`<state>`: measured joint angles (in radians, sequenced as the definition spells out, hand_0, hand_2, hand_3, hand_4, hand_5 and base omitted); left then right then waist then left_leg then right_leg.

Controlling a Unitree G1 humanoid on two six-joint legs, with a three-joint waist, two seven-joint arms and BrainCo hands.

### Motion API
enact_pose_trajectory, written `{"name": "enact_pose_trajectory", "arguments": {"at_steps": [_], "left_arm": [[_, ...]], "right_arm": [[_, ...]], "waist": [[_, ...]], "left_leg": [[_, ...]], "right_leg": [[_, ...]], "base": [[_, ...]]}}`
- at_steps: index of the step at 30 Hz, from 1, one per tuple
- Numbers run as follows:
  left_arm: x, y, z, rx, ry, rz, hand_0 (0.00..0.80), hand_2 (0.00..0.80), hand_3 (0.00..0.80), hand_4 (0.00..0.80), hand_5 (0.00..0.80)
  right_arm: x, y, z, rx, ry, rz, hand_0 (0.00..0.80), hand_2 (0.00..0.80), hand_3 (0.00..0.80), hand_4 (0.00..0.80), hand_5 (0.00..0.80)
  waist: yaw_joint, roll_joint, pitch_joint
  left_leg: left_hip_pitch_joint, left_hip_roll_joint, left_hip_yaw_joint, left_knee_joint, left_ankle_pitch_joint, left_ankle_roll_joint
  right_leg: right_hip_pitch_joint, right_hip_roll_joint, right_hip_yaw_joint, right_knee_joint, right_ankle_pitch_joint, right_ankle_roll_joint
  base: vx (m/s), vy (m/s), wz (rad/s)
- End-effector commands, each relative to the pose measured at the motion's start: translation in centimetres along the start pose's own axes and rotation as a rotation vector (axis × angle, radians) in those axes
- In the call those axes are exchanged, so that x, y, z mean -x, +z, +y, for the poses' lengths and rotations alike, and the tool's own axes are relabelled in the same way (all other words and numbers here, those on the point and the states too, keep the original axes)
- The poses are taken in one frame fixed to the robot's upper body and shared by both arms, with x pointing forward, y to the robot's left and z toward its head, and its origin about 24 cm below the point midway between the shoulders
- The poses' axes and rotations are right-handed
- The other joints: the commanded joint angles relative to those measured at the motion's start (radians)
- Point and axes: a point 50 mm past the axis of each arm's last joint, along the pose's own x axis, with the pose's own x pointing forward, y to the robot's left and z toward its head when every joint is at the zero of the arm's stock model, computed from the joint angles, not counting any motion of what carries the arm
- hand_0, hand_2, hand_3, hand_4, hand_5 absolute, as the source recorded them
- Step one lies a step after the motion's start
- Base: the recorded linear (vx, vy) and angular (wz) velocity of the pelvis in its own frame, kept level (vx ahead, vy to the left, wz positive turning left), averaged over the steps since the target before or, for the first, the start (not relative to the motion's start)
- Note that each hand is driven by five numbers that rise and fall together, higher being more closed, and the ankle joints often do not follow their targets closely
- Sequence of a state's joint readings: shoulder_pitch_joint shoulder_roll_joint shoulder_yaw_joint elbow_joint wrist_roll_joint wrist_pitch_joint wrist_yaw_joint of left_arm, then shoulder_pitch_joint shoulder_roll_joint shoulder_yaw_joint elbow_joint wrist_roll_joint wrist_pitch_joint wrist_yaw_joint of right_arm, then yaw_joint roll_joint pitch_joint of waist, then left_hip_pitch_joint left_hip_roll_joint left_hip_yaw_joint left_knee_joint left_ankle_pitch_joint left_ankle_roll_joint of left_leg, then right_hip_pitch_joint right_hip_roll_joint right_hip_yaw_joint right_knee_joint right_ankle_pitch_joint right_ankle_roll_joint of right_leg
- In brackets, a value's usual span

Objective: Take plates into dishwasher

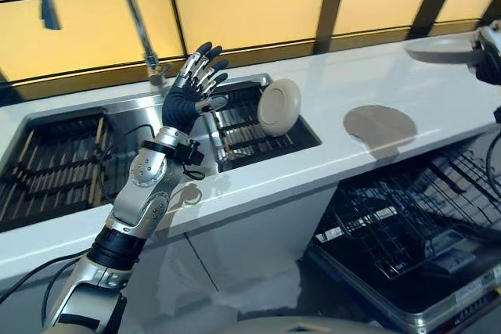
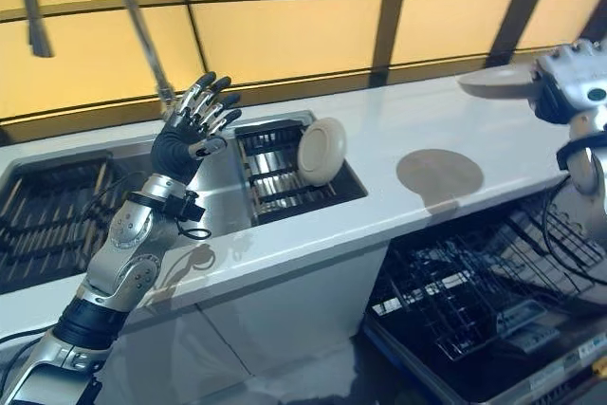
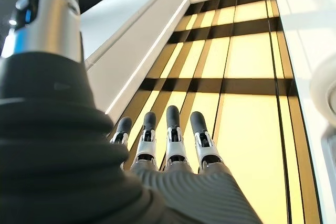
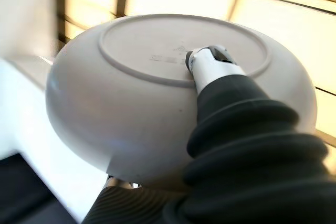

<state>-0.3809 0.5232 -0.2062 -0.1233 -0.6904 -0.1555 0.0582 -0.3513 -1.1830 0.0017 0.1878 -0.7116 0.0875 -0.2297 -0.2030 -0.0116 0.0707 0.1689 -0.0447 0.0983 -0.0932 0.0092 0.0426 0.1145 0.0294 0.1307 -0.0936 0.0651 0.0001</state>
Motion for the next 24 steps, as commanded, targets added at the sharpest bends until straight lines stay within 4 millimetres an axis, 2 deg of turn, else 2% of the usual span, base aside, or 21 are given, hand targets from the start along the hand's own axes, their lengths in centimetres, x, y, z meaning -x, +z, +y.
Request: {"name": "enact_pose_trajectory", "arguments": {"at_steps": [1,7,11,15,24], "left_arm": [[-1.3,1.1,0.9,-0.035,0.053,-0.061,0.000,0.000,0.000,0.000,0.000],[0.5,0.3,1.7,-0.068,0.084,-0.022,0.000,0.000,0.000,0.000,0.000],[1.1,0.2,2.1,-0.081,0.095,-0.011,0.000,0.000,0.000,0.000,0.000],[1.3,0.5,2.2,-0.095,0.089,-0.011,0.000,0.000,0.000,0.000,0.000],[1.5,0.7,1.8,-0.096,0.059,-0.009,0.000,0.000,0.000,0.000,0.000]], "right_arm": [[0.2,-2.1,-1.9,-0.098,-0.113,0.120,0.800,0.800,0.800,0.800,0.800],[4.9,-3.6,1.5,-0.221,0.046,0.211,0.800,0.800,0.800,0.800,0.800],[7.3,-3.6,4.1,-0.323,0.186,0.271,0.800,0.800,0.800,0.800,0.800],[8.8,-2.8,6.4,-0.440,0.294,0.319,0.800,0.800,0.800,0.800,0.800],[11.7,0.8,11.9,-0.664,0.558,0.391,0.800,0.800,0.800,0.800,0.800]], "waist": [[0.006,-0.022,-0.048],[-0.017,-0.016,-0.044],[-0.024,-0.014,-0.040],[-0.025,-0.015,-0.032],[-0.005,-0.012,-0.019]], "left_leg": [[0.035,0.023,0.035,0.006,-0.103,0.012],[0.035,0.030,0.065,0.006,-0.102,0.016],[0.033,0.033,0.077,0.006,-0.101,0.018],[0.031,0.034,0.082,0.006,-0.098,0.019],[0.029,0.035,0.077,0.006,-0.095,0.020]], "right_leg": [[0.023,0.014,0.003,0.006,-0.033,0.074],[0.010,0.022,0.029,0.006,-0.026,0.072],[0.004,0.025,0.034,0.006,-0.023,0.071],[0.001,0.025,0.030,0.006,-0.021,0.068],[-0.001,0.023,0.010,0.006,-0.020,0.063]], "base": [[0.012,-0.019,-0.27],[0.025,-0.028,-0.18],[0.012,-0.038,-0.12],[-0.002,-0.047,-0.02],[-0.007,-0.049,0.00]]}}
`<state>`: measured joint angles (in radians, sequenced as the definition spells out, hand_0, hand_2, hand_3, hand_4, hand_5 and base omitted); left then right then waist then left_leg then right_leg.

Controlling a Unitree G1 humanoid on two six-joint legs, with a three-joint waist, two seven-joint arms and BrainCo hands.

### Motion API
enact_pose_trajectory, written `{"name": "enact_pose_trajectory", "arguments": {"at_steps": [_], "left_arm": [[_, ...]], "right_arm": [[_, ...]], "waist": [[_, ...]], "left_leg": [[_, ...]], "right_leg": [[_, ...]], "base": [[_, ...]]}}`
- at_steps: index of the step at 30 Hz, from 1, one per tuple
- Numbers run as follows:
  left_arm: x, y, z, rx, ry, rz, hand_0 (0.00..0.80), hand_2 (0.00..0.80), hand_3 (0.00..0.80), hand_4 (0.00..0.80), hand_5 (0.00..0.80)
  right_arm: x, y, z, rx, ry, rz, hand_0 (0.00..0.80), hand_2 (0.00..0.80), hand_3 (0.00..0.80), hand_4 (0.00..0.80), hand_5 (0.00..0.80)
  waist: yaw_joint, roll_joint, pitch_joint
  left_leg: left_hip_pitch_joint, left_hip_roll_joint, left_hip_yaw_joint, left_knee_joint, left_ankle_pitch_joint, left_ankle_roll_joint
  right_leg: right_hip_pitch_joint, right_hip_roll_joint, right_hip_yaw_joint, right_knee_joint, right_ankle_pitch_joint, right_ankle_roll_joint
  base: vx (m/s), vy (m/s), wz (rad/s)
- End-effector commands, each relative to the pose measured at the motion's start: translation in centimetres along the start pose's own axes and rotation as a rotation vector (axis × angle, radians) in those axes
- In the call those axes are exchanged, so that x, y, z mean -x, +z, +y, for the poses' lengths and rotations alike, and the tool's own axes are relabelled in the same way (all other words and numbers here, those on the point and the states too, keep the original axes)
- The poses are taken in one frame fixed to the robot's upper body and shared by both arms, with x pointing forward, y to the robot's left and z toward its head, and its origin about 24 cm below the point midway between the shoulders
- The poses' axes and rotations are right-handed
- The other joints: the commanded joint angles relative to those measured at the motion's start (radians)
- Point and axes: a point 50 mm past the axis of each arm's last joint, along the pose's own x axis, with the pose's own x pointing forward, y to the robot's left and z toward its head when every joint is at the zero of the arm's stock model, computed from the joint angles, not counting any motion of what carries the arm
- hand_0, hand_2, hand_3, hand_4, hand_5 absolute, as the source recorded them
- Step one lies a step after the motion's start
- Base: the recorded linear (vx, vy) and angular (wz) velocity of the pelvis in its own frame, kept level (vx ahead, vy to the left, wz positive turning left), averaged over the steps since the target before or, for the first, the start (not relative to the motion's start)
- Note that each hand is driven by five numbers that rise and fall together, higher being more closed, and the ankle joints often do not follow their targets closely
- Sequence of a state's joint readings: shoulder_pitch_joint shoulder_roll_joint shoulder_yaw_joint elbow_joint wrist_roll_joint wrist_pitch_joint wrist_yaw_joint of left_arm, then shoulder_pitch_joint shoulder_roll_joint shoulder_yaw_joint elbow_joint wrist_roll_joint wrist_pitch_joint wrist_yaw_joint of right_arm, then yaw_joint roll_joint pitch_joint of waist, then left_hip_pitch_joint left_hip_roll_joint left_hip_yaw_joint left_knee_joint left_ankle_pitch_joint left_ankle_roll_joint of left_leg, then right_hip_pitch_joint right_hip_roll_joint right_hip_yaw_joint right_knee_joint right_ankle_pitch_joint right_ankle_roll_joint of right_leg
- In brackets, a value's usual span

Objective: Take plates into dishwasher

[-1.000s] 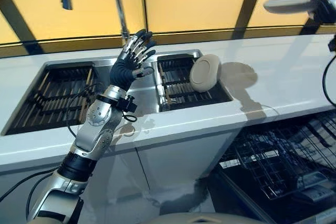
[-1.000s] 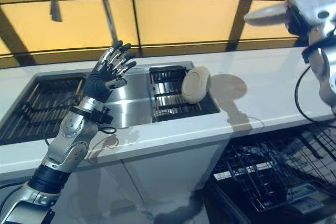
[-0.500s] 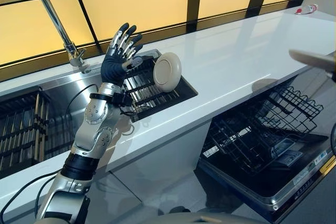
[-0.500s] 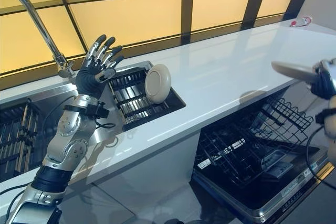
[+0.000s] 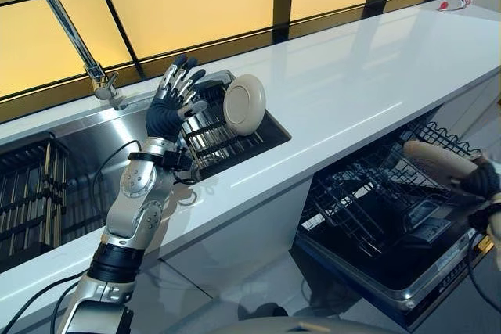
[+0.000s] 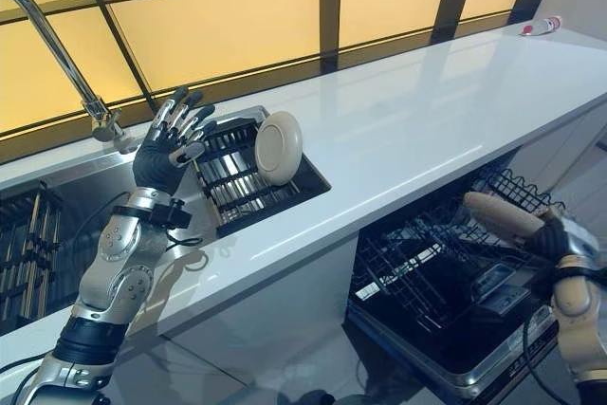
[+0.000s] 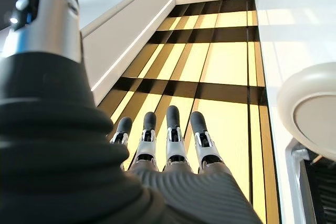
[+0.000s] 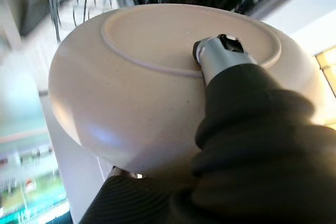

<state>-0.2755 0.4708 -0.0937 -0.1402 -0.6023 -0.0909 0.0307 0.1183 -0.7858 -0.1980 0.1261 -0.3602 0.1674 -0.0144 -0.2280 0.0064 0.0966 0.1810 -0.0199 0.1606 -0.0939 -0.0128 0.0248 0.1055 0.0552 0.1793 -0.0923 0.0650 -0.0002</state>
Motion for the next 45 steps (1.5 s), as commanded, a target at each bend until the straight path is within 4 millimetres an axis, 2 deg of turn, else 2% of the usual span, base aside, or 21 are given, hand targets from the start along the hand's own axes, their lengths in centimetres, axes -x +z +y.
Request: {"name": "enact_pose_trajectory", "arguments": {"at_steps": [1,5,17,23,33,45], "left_arm": [[-0.5,1.7,-0.1,-0.041,-0.038,-0.074,0.000,0.000,0.000,0.000,0.000],[-0.7,1.5,-0.5,-0.034,-0.064,-0.061,0.000,0.000,0.000,0.000,0.000],[-1.2,1.3,-1.4,-0.010,-0.114,-0.041,0.000,0.000,0.000,0.000,0.000],[-1.7,1.1,-1.9,0.004,-0.133,-0.031,0.000,0.000,0.000,0.000,0.000],[-2.1,0.9,-2.6,0.017,-0.160,-0.022,0.000,0.000,0.000,0.000,0.000],[-2.1,1.2,-2.8,0.025,-0.180,-0.024,0.000,0.000,0.000,0.000,0.000]], "right_arm": [[-1.6,0.7,-0.3,-0.103,-0.017,0.008,0.800,0.800,0.800,0.800,0.800],[-2.2,0.4,2.0,-0.164,0.053,0.056,0.800,0.800,0.800,0.800,0.800],[-3.3,0.0,6.6,-0.329,0.194,0.211,0.800,0.800,0.800,0.800,0.800],[-4.0,1.4,8.4,-0.445,0.219,0.255,0.800,0.800,0.800,0.800,0.800],[-4.4,2.3,10.9,-0.436,0.297,0.328,0.800,0.800,0.800,0.800,0.800],[-3.8,1.3,12.6,-0.296,0.372,0.370,0.800,0.800,0.800,0.800,0.800]], "waist": [[0.025,-0.029,-0.042],[0.045,-0.026,-0.039],[0.099,-0.016,-0.035],[0.122,-0.010,-0.033],[0.158,0.004,-0.029],[0.183,0.016,-0.022]], "left_leg": [[0.017,0.011,0.012,0.007,-0.073,0.037],[0.018,0.011,0.002,0.007,-0.072,0.036],[0.016,0.007,-0.032,0.007,-0.067,0.034],[0.015,0.004,-0.050,0.007,-0.065,0.034],[0.017,-0.003,-0.082,0.007,-0.062,0.036],[0.010,-0.011,-0.101,0.007,-0.054,0.037]], "right_leg": [[0.010,-0.004,-0.043,0.005,-0.020,0.062],[0.015,-0.008,-0.059,0.005,-0.023,0.061],[0.028,-0.019,-0.099,0.005,-0.029,0.055],[0.034,-0.023,-0.114,0.005,-0.032,0.049],[0.047,-0.030,-0.137,0.005,-0.038,0.043],[0.050,-0.037,-0.157,0.005,-0.040,0.039]], "base": [[-0.010,-0.049,0.00],[-0.003,-0.046,0.01],[0.006,-0.030,0.06],[0.004,-0.020,0.07],[0.011,-0.009,0.03],[0.004,-0.005,0.07]]}}
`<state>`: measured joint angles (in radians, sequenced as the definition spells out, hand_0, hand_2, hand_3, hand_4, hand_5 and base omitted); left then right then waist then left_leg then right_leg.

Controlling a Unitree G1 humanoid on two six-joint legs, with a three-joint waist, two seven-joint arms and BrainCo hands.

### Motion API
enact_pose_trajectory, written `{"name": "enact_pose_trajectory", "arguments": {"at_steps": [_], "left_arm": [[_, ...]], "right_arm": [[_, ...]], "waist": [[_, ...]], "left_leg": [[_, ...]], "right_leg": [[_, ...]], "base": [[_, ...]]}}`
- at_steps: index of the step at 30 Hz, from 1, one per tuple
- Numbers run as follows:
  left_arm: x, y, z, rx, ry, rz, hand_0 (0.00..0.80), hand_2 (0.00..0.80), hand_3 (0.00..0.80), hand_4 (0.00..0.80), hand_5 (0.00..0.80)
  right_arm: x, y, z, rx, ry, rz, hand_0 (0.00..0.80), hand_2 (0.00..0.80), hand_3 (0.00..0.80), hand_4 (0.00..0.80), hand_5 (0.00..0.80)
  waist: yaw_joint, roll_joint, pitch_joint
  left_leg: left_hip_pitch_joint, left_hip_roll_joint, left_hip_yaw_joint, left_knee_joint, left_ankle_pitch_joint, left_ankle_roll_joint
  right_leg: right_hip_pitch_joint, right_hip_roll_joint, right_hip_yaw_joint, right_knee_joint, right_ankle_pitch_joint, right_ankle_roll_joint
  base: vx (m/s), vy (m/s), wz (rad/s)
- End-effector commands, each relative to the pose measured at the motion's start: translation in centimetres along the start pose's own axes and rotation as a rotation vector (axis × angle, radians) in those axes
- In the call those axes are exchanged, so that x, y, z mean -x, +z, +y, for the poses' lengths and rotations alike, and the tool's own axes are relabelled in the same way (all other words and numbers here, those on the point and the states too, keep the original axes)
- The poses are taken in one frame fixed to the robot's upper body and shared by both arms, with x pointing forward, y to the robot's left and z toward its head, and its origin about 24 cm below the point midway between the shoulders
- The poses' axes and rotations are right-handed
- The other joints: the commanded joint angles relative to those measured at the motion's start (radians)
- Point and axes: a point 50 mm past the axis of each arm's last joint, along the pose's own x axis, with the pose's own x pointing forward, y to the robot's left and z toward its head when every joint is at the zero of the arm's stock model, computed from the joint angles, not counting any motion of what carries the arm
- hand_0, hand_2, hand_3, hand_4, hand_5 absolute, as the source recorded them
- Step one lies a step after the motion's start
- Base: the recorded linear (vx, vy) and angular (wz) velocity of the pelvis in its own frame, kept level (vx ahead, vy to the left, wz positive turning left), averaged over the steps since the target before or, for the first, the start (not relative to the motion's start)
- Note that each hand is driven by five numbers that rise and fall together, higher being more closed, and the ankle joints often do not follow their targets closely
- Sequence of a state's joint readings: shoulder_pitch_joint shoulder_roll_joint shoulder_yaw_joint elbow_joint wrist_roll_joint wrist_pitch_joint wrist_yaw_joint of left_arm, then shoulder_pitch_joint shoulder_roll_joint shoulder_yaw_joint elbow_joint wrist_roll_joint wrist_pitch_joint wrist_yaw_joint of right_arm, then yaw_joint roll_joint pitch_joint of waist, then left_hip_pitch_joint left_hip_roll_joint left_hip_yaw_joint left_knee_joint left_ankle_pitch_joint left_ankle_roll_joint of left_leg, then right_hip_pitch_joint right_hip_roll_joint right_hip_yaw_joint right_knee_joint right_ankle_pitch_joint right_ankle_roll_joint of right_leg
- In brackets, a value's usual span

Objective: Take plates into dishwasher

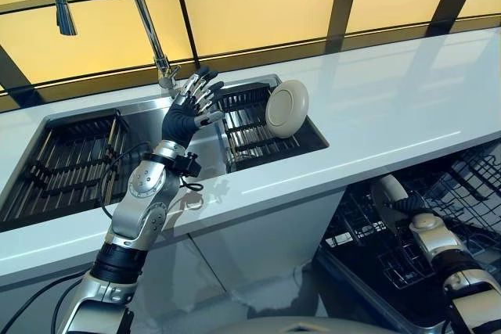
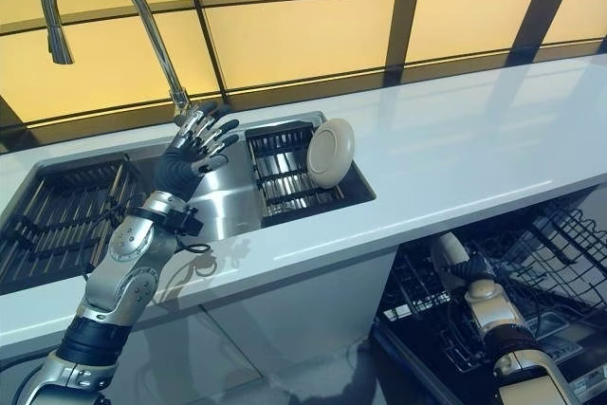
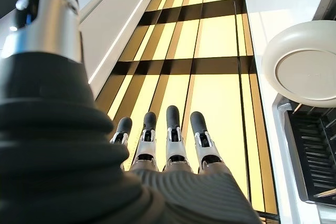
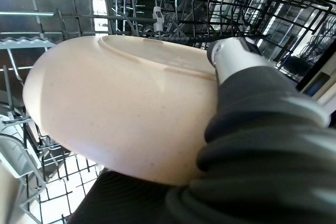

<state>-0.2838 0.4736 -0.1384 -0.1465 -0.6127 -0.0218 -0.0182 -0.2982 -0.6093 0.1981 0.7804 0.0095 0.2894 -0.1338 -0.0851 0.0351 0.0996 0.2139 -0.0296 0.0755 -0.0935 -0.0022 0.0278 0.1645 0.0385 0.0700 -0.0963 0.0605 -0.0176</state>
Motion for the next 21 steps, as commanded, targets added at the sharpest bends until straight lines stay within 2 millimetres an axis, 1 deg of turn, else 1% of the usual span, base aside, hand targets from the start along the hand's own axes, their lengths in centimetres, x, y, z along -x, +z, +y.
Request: {"name": "enact_pose_trajectory", "arguments": {"at_steps": [1,3,4,6,7,16,21], "left_arm": [[-1.9,2.3,-1.4,0.003,-0.090,-0.107,0.000,0.000,0.000,0.000,0.000],[-1.9,2.4,-1.4,0.003,-0.094,-0.109,0.000,0.000,0.000,0.000,0.000],[-2.0,2.5,-1.5,0.003,-0.095,-0.110,0.000,0.000,0.000,0.000,0.000],[-2.0,2.5,-1.6,0.004,-0.096,-0.112,0.000,0.000,0.000,0.000,0.000],[-2.0,2.5,-1.6,0.005,-0.098,-0.114,0.000,0.000,0.000,0.000,0.000],[-1.7,2.8,-1.5,-0.002,-0.087,-0.132,0.000,0.000,0.000,0.000,0.000],[-1.5,3.0,-1.2,-0.009,-0.074,-0.144,0.000,0.000,0.000,0.000,0.000]], "right_arm": [[-0.6,0.4,1.3,0.044,0.072,0.028,0.800,0.800,0.800,0.800,0.800],[-0.5,0.2,1.3,0.061,0.069,0.036,0.791,0.791,0.791,0.791,0.791],[-0.5,0.0,1.3,0.077,0.070,0.039,0.577,0.577,0.577,0.577,0.577],[-0.5,-0.3,1.3,0.101,0.065,0.045,0.041,0.041,0.041,0.041,0.041],[-0.5,-0.6,1.1,0.115,0.054,0.046,0.000,0.000,0.000,0.000,0.000],[-0.1,-1.0,-0.2,0.206,-0.021,0.017,0.000,0.000,0.000,0.000,0.000],[0.3,-0.6,-1.3,0.255,-0.091,-0.032,0.000,0.000,0.000,0.000,0.000]], "waist": [[0.041,-0.012,-0.024],[0.041,-0.013,-0.023],[0.041,-0.013,-0.022],[0.038,-0.013,-0.020],[0.037,-0.013,-0.020],[0.018,-0.018,-0.010],[0.003,-0.021,-0.005]], "left_leg": [[-0.022,-0.001,-0.016,0.006,-0.064,0.034],[-0.023,-0.002,-0.016,0.006,-0.064,0.035],[-0.023,-0.002,-0.015,0.006,-0.065,0.035],[-0.019,-0.002,-0.016,0.006,-0.068,0.035],[-0.019,-0.002,-0.015,0.006,-0.068,0.034],[-0.016,0.002,-0.003,0.006,-0.067,0.033],[-0.017,0.002,0.006,0.006,-0.068,0.033]], "right_leg": [[-0.008,-0.021,-0.049,0.009,-0.036,0.056],[-0.008,-0.021,-0.050,0.009,-0.035,0.056],[-0.008,-0.021,-0.050,0.009,-0.036,0.057],[-0.005,-0.020,-0.049,0.009,-0.038,0.058],[-0.005,-0.019,-0.048,0.009,-0.038,0.058],[-0.005,-0.016,-0.035,0.009,-0.035,0.062],[-0.009,-0.013,-0.026,0.009,-0.033,0.064]], "base": [[0.000,0.000,0.00],[0.000,0.000,0.00],[0.000,0.000,0.00],[0.000,0.000,0.00],[0.000,0.000,0.00],[0.000,0.000,0.00],[0.000,0.000,0.00]]}}
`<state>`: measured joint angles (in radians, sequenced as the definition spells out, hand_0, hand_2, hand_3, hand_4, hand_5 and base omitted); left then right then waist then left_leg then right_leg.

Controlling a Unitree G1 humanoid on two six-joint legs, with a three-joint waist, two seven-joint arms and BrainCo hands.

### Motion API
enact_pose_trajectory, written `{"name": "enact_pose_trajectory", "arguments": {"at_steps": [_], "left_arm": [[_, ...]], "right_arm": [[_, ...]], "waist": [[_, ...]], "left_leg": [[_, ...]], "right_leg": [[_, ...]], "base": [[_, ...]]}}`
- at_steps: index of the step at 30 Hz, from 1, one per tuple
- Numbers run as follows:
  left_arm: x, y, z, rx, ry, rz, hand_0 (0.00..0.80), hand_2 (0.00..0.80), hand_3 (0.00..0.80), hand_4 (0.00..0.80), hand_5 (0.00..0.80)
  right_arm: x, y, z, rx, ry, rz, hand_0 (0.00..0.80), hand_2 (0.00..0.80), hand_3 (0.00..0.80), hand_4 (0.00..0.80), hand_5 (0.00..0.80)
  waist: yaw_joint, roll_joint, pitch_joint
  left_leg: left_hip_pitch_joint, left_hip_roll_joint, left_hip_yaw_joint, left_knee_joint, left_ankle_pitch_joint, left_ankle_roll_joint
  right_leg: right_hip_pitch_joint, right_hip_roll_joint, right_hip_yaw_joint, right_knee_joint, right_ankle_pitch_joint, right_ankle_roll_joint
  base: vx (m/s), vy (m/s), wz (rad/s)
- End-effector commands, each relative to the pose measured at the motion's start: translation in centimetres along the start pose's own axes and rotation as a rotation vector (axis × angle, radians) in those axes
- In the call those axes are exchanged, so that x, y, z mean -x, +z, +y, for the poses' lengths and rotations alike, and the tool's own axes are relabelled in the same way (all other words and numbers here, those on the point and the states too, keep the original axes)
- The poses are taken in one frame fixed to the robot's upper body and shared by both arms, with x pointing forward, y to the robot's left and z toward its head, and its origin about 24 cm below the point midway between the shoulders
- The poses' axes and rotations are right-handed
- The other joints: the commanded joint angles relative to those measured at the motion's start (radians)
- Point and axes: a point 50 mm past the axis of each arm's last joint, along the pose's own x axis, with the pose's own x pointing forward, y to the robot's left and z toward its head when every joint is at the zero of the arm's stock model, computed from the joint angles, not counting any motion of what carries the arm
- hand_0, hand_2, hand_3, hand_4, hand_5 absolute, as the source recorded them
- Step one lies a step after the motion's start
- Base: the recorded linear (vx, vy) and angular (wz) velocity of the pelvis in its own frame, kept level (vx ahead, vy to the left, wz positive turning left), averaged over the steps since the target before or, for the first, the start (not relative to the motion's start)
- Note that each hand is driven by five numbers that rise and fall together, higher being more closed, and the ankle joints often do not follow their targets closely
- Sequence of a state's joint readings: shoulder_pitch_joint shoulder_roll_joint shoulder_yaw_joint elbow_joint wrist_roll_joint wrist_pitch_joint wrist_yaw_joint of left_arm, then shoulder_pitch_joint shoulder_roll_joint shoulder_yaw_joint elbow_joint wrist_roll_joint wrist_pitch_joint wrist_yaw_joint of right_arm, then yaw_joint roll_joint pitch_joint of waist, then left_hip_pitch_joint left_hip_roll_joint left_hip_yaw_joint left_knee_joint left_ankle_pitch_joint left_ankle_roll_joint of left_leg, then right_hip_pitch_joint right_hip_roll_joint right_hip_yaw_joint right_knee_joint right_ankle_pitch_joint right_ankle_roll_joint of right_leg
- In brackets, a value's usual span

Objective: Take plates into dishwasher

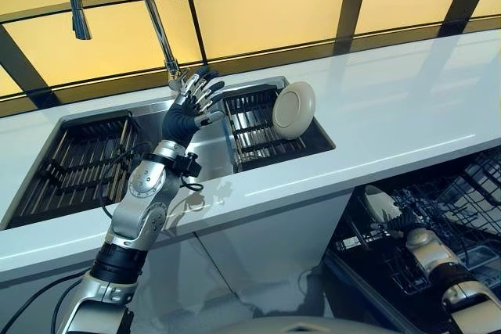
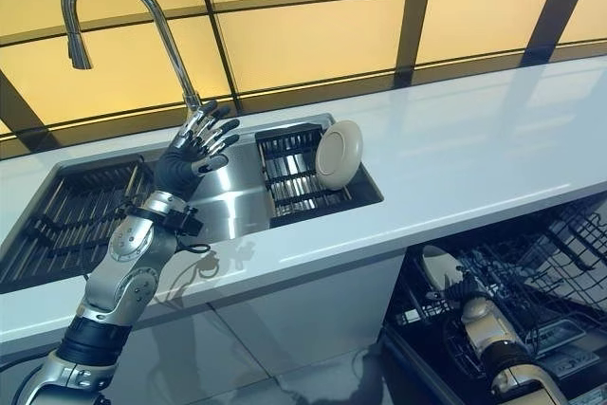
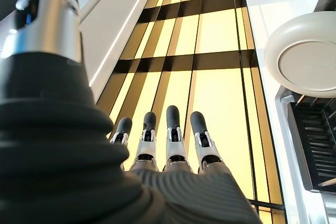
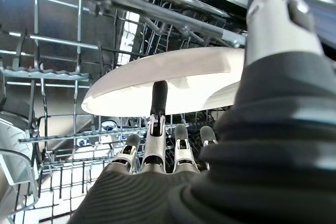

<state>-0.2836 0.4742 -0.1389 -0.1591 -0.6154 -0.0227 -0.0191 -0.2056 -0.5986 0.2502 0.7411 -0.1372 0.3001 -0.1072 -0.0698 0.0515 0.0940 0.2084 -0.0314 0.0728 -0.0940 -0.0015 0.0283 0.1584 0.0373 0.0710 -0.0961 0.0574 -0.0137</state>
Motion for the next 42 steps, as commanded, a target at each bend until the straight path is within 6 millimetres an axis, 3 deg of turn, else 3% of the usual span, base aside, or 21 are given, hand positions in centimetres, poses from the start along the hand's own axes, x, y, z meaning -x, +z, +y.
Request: {"name": "enact_pose_trajectory", "arguments": {"at_steps": [1,7,14,20,32,37,42], "left_arm": [[-1.5,2.7,-1.0,-0.012,-0.063,-0.135,0.000,0.000,0.000,0.000,0.000],[-1.1,2.8,-0.5,-0.024,-0.040,-0.148,0.000,0.000,0.000,0.000,0.000],[-0.2,3.0,0.7,-0.050,0.026,-0.170,0.000,0.000,0.000,0.000,0.000],[0.3,3.4,1.7,-0.079,0.082,-0.186,0.000,0.000,0.000,0.000,0.000],[0.7,4.7,2.6,-0.122,0.151,-0.221,0.000,0.000,0.000,0.000,0.000],[0.2,5.2,2.2,-0.120,0.145,-0.236,0.000,0.000,0.000,0.000,0.000],[-0.4,5.3,1.5,-0.102,0.112,-0.240,0.000,0.000,0.000,0.000,0.000]], "right_arm": [[-0.2,1.4,-3.8,0.056,-0.162,-0.051,0.000,0.000,0.000,0.000,0.000],[0.8,2.7,-5.3,0.036,-0.241,-0.152,0.000,0.000,0.000,0.000,0.000],[3.8,5.0,-6.4,-0.094,-0.266,-0.360,0.000,0.000,0.000,0.000,0.000],[6.2,5.4,-7.5,-0.163,-0.226,-0.468,0.000,0.000,0.000,0.000,0.000],[9.8,3.4,-15.4,-0.061,-0.612,-0.402,0.000,0.000,0.000,0.000,0.000],[11.8,4.9,-18.8,-0.090,-0.831,-0.454,0.000,0.000,0.000,0.000,0.000],[13.8,8.2,-20.9,-0.142,-1.028,-0.587,0.000,0.000,0.000,0.000,0.000]], "waist": [[-0.015,-0.037,0.002],[-0.036,-0.040,0.005],[-0.085,-0.042,0.006],[-0.126,-0.046,0.005],[-0.170,-0.050,0.004],[-0.158,-0.050,0.005],[-0.126,-0.050,0.001]], "left_leg": [[-0.011,0.004,0.010,0.007,-0.069,0.032],[-0.011,0.006,0.022,0.007,-0.070,0.034],[-0.012,0.009,0.048,0.007,-0.071,0.035],[-0.009,0.013,0.080,0.007,-0.074,0.034],[-0.006,0.014,0.113,0.007,-0.079,0.035],[-0.009,0.011,0.104,0.007,-0.080,0.036],[-0.012,0.004,0.082,0.007,-0.081,0.039]], "right_leg": [[-0.003,-0.011,-0.025,0.009,-0.030,0.060],[-0.008,-0.008,-0.013,0.009,-0.028,0.062],[-0.017,-0.001,0.012,0.009,-0.027,0.064],[-0.023,0.005,0.030,0.009,-0.026,0.068],[-0.029,0.018,0.067,0.009,-0.020,0.071],[-0.029,0.018,0.065,0.009,-0.020,0.069],[-0.024,0.016,0.054,0.009,-0.024,0.065]], "base": [[0.000,0.000,0.00],[0.000,0.000,0.00],[-0.012,0.011,-0.03],[-0.018,0.016,-0.09],[-0.019,0.022,-0.09],[-0.008,0.010,-0.02],[0.000,0.000,0.00]]}}
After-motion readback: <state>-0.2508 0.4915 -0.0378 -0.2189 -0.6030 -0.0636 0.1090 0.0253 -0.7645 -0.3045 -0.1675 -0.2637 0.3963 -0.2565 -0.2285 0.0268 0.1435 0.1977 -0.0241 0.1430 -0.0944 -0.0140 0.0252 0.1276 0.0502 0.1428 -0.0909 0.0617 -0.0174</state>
